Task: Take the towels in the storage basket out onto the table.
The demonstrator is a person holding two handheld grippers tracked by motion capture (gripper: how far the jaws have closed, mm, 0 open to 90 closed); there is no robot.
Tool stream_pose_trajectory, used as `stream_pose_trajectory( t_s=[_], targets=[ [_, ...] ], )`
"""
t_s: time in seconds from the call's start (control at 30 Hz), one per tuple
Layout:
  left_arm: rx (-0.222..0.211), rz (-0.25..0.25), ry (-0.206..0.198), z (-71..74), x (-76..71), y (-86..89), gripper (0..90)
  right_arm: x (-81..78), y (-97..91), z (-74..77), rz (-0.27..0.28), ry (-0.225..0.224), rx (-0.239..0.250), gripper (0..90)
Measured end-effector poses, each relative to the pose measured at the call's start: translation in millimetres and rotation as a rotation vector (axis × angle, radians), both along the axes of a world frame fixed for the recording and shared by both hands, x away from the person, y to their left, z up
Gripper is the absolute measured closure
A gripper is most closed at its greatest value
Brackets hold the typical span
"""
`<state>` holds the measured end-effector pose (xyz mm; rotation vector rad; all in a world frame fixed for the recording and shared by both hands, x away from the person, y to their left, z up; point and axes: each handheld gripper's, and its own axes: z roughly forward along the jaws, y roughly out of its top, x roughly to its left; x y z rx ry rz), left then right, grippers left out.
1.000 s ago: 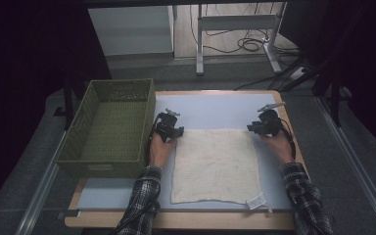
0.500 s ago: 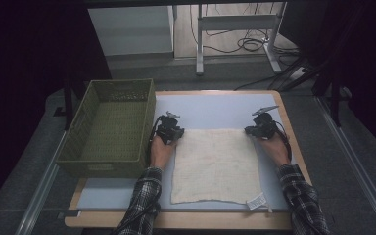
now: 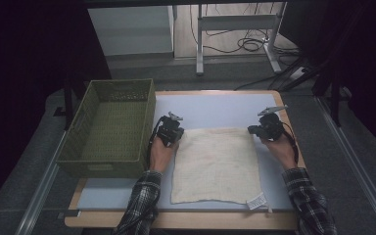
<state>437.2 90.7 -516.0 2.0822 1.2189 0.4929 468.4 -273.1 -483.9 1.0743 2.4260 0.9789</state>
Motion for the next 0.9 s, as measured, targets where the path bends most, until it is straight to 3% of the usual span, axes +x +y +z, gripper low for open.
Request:
stream_pose_trajectory(
  t_s=[0.13, 0.43, 0.67, 0.9],
  targets=[
    [0.022, -0.012, -0.034, 6.8, -10.9, -0.5, 87.7, -13.8, -3.9, 4.0, 0.011, -0.017, -0.003, 85.2],
    [0.02, -0.06, -0.102, 30.4, -34.6, -7.1, 87.5, -38.2, -13.8, 6.8, 0.031, -0.037, 0.027, 85.2],
    [0.01, -0.1, -0.123, 40.8, -45.4, -11.1, 87.3, -57.6, -25.3, 12.6, 0.034, -0.038, 0.069, 85.2],
    [0.011, -0.121, -0.117, 35.7, -60.5, -9.4, 87.2, -79.3, -29.2, 14.1, 0.057, -0.019, 0.094, 85.2]
  ],
)
